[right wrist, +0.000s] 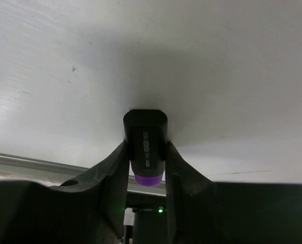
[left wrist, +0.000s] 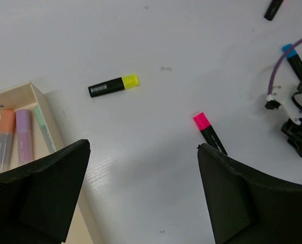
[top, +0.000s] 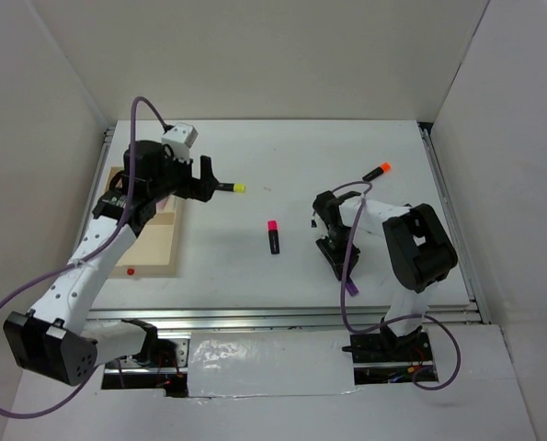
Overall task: Sort the stationery into containers
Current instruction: Grab a piece of stationery with the right arm, then pass the stationery from the right arm to the left, then place the stationery into the container, then grab a piece of stationery with the right arm, then pass the stationery from the right arm to the left, then place the stationery into the container
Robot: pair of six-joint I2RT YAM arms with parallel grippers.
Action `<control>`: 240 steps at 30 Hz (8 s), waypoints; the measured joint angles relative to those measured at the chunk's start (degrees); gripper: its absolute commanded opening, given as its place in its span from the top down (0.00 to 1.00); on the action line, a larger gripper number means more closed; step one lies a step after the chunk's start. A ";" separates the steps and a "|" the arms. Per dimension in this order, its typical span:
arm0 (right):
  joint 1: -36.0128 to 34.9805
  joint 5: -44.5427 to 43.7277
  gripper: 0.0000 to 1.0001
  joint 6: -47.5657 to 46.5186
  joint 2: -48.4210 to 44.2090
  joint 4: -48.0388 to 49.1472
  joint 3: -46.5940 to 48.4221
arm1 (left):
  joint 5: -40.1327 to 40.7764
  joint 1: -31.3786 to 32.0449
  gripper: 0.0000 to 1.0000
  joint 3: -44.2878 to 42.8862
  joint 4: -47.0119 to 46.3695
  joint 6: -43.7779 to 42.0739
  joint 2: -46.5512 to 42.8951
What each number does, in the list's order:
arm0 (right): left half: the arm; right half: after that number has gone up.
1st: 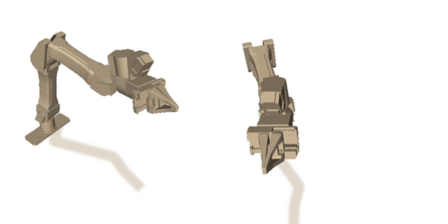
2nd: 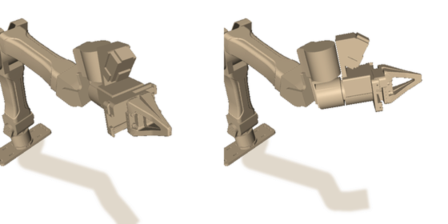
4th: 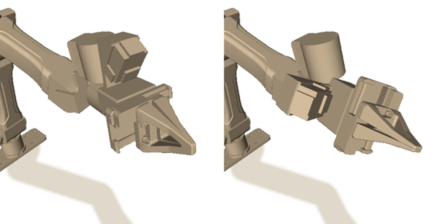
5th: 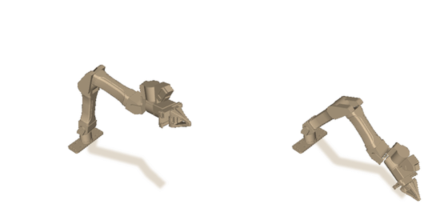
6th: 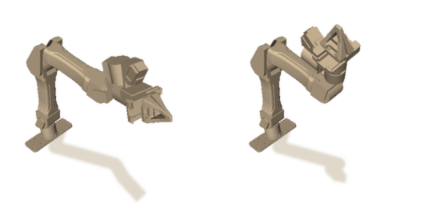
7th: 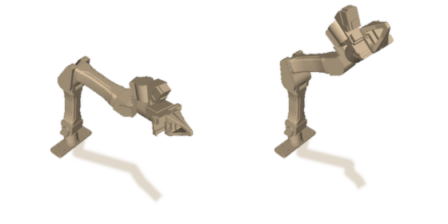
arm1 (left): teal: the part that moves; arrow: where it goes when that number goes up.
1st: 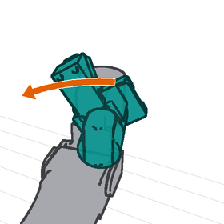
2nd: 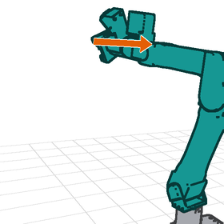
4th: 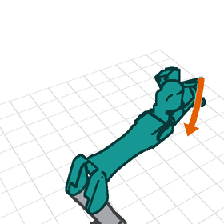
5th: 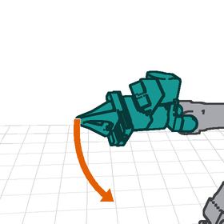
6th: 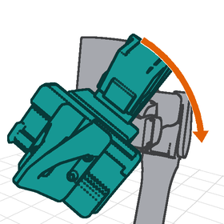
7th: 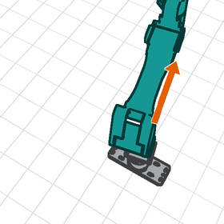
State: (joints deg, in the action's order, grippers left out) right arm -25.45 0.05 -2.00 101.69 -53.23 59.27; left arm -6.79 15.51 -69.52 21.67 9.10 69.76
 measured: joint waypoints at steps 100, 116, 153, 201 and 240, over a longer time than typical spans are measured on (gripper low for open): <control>4.48 22.53 0.51 4.04 -9.14 5.75 17.99 | -16.87 -46.73 1.00 6.36 16.48 -37.81 10.58; -10.97 12.66 0.49 14.62 12.15 9.75 28.30 | -5.25 -46.77 0.35 12.55 9.53 -27.47 15.15; -11.85 24.17 1.00 15.04 0.70 14.12 34.73 | -35.17 -19.32 0.17 18.16 -5.70 9.51 -12.46; -20.74 24.22 0.42 17.03 -0.11 15.06 39.71 | -32.48 -7.76 1.00 17.35 -17.57 31.12 -5.62; -8.63 24.63 0.41 12.81 -10.45 16.59 26.16 | -4.11 -28.02 0.44 -1.99 23.82 -22.82 22.38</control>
State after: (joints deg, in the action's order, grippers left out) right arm -34.09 24.69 10.81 91.24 -36.64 85.43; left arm -10.90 -12.51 -71.50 45.50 -13.72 92.14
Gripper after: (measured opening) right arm 0.591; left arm 0.381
